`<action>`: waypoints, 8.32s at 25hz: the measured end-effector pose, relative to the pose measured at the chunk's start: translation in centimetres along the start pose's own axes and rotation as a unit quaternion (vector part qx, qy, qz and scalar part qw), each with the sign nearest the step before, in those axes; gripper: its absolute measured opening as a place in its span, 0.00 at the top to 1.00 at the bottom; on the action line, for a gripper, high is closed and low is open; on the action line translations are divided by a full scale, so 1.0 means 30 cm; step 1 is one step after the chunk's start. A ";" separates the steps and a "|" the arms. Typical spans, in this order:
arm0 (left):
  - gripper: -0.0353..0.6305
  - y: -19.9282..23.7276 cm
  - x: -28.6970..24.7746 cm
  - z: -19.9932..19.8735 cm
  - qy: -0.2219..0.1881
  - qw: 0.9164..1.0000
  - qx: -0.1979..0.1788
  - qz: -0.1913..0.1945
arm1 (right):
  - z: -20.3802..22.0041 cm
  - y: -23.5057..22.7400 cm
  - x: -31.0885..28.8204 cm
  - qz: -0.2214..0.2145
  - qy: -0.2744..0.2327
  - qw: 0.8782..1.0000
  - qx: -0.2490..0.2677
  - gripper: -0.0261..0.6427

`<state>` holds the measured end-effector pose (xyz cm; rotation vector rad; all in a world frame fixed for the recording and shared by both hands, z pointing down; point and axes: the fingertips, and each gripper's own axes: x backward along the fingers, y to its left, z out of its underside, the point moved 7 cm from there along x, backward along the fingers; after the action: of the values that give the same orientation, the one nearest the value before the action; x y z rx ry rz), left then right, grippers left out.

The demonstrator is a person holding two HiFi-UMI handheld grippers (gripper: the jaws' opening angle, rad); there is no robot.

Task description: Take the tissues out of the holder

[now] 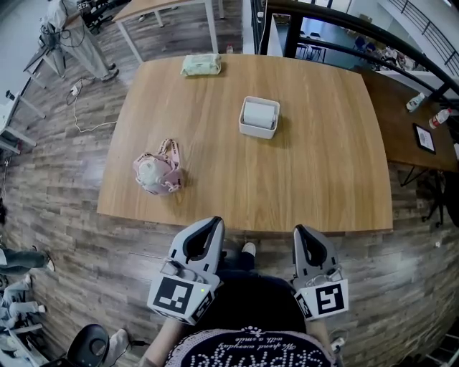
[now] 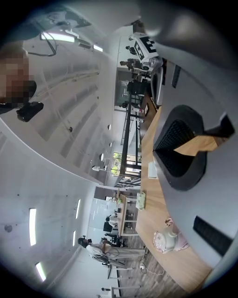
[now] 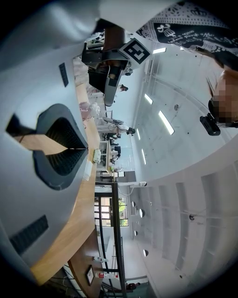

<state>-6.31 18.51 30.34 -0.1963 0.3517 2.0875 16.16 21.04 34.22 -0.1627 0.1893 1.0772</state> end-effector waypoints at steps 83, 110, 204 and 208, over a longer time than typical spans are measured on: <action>0.94 0.390 -0.242 -0.107 0.018 0.997 0.051 0.064 | -0.095 0.052 -0.387 0.039 0.031 0.998 -0.031 0.94; 0.94 0.426 -0.377 -0.253 -0.030 0.998 0.042 0.028 | -0.128 -0.100 -0.476 -0.041 0.003 0.999 -0.030 0.94; 0.94 0.459 -0.525 -0.187 0.013 0.994 0.111 -0.019 | 0.137 -0.531 -1.221 -0.200 0.174 0.962 0.070 0.41; 0.94 0.468 -0.525 -0.182 0.014 0.993 0.113 -0.022 | 0.149 -0.523 -1.242 -0.206 0.180 0.958 0.082 0.41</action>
<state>-10.26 -2.85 31.95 -0.0984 0.5912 1.9859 13.21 -17.19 47.83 -0.2373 0.5461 0.6048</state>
